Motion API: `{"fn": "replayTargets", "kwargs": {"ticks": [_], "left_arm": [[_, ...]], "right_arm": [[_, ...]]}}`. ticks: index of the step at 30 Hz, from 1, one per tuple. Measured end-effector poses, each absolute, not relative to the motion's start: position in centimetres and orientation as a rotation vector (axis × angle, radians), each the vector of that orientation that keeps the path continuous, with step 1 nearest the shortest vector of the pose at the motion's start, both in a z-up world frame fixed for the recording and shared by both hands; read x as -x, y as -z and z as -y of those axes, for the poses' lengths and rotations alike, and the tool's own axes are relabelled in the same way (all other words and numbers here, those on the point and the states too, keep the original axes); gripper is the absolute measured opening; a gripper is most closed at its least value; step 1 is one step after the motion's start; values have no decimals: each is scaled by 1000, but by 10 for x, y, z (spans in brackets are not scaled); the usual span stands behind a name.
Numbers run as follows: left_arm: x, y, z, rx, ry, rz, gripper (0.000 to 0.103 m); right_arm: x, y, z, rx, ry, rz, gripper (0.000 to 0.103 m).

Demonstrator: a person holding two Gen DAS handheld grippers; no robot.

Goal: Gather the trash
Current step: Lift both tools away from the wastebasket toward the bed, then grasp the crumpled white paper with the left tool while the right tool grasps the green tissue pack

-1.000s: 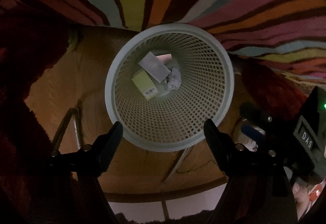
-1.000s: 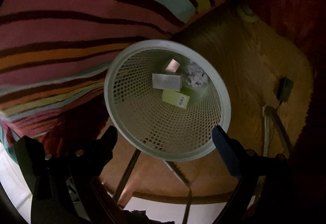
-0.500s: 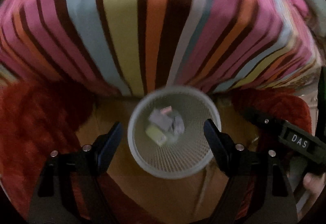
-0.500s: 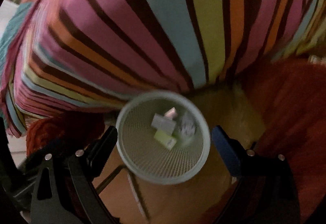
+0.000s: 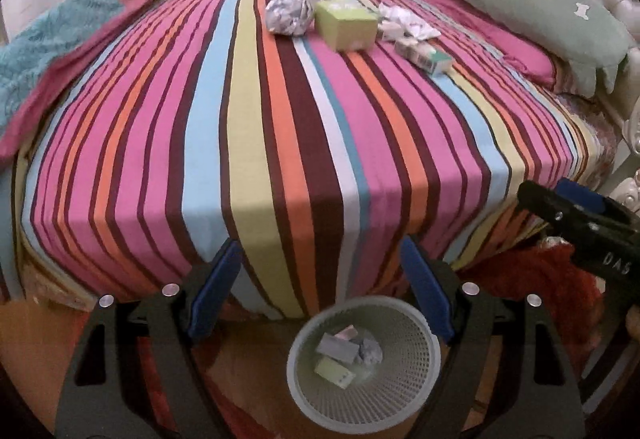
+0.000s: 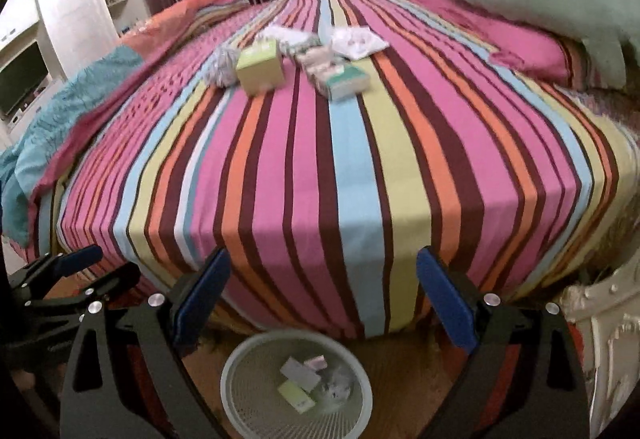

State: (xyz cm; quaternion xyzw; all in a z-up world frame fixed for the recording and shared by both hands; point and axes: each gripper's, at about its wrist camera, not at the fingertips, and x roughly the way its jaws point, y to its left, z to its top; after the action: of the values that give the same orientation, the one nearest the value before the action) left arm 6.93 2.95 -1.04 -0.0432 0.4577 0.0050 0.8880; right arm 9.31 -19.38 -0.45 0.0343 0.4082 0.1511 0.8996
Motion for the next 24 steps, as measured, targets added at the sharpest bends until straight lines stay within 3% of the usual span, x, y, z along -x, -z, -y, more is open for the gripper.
{"fn": "replayTargets", "kwargs": {"ticks": [24], "left_arm": [[-181, -6, -73, 86, 5, -879, 79]], "right_arm": [[-176, -13, 190, -32, -324, -816, 90]]}}
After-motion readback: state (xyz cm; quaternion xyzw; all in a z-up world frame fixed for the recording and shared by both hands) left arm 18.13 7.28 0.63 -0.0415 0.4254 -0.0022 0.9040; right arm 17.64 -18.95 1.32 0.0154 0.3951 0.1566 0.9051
